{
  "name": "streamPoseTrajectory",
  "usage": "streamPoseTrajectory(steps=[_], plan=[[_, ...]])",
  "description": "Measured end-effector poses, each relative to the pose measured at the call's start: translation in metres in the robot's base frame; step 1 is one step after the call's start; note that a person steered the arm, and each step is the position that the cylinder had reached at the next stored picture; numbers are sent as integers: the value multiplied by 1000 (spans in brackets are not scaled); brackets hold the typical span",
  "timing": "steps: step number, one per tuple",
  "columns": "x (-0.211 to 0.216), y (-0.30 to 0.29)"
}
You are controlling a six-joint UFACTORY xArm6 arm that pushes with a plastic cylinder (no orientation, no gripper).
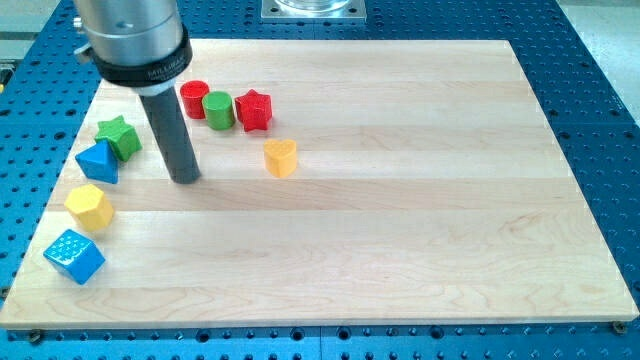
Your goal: Push the green circle to the top right of the red circle
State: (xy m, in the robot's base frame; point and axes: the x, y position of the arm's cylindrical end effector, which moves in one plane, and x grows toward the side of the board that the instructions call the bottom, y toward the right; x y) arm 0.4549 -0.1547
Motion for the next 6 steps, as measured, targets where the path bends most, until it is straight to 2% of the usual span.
streamPoseTrajectory(steps=[2, 3, 4, 6], plan=[[-73, 10], [-84, 37], [-128, 49], [-128, 5]])
